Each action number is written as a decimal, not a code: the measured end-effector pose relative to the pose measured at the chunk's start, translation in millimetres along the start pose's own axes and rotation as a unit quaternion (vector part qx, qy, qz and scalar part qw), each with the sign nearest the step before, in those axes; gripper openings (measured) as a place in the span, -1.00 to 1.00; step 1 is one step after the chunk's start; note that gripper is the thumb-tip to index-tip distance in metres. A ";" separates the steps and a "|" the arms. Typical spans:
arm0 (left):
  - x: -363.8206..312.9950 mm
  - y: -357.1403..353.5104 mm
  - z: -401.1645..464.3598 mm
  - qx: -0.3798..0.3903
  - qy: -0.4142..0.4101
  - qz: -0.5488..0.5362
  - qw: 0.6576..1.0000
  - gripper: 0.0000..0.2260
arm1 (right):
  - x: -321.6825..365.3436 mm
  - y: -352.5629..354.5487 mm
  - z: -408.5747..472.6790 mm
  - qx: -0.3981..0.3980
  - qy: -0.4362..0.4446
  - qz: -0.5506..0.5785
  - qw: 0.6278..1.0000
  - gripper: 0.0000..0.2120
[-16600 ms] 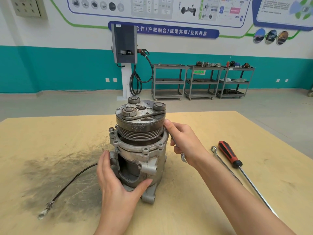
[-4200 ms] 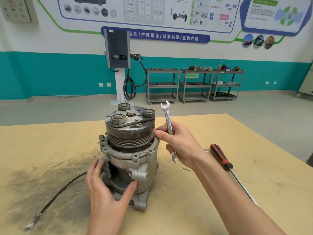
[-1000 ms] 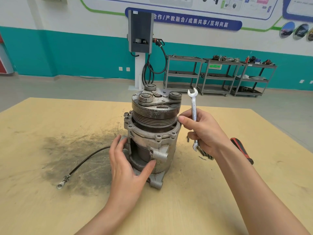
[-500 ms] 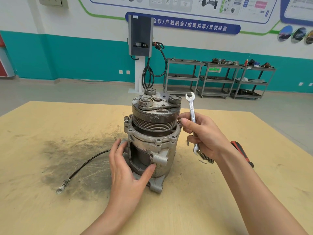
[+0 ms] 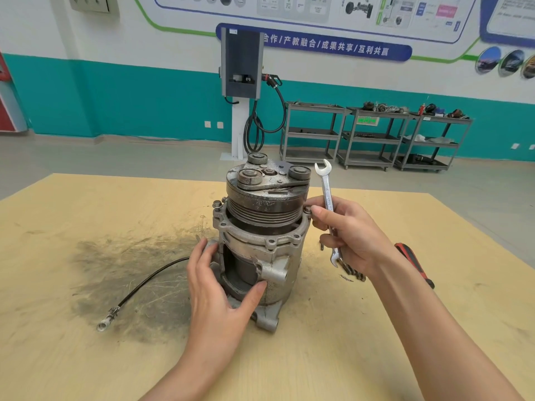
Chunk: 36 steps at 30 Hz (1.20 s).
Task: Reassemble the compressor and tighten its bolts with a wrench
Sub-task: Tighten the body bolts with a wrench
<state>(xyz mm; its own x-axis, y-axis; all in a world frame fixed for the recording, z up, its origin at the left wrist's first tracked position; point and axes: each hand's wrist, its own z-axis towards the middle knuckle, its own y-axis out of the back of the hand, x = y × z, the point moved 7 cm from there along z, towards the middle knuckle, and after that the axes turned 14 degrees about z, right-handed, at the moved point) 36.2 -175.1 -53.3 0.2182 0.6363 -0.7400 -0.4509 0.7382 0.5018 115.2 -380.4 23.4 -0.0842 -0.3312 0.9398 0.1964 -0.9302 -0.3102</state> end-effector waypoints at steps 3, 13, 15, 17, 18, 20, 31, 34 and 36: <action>-0.4 0.3 -0.6 0.001 0.001 0.002 1.000 -0.10 | -1.8 -2.1 0.0 -0.012 0.008 -0.022 1.000 -0.89; -1.3 0.7 -0.7 0.003 0.004 0.003 1.000 -0.11 | -4.0 -0.6 -0.6 0.001 -0.022 0.013 1.000 -0.80; -1.7 0.8 -0.7 0.004 0.005 0.002 1.000 -0.10 | -5.6 -1.5 -0.5 -0.002 -0.024 0.003 1.000 -0.81; -1.6 0.6 -0.7 0.005 0.007 0.001 1.000 -0.10 | -6.2 -1.7 0.1 -0.008 -0.016 -0.009 1.000 -0.85; -1.5 0.5 -0.6 0.005 0.008 0.001 1.000 -0.10 | -5.9 -1.4 0.5 -0.012 -0.010 -0.014 1.000 -0.87; -1.4 0.7 -0.9 0.004 0.007 0.000 1.000 -0.11 | -4.8 -0.6 0.8 -0.021 -0.002 -0.020 1.000 -0.88; -1.2 0.5 -0.8 -0.001 -0.001 0.000 1.000 -0.11 | -6.4 -0.3 0.1 -0.017 -0.019 -0.017 1.000 -0.89; -1.2 0.8 -0.7 -0.001 -0.003 0.002 1.000 -0.12 | -6.2 0.5 0.7 -0.032 -0.007 -0.027 0.999 -0.91; -1.4 0.6 -0.8 0.002 -0.004 0.001 1.000 -0.13 | -5.0 0.3 0.1 -0.023 -0.012 -0.026 0.999 -0.93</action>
<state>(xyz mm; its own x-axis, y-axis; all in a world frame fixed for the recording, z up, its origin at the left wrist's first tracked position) 34.9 -175.8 -52.3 0.2234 0.6399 -0.7353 -0.4487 0.7372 0.5052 115.7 -379.0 18.6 -0.0698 -0.2795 0.9576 0.1469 -0.9524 -0.2672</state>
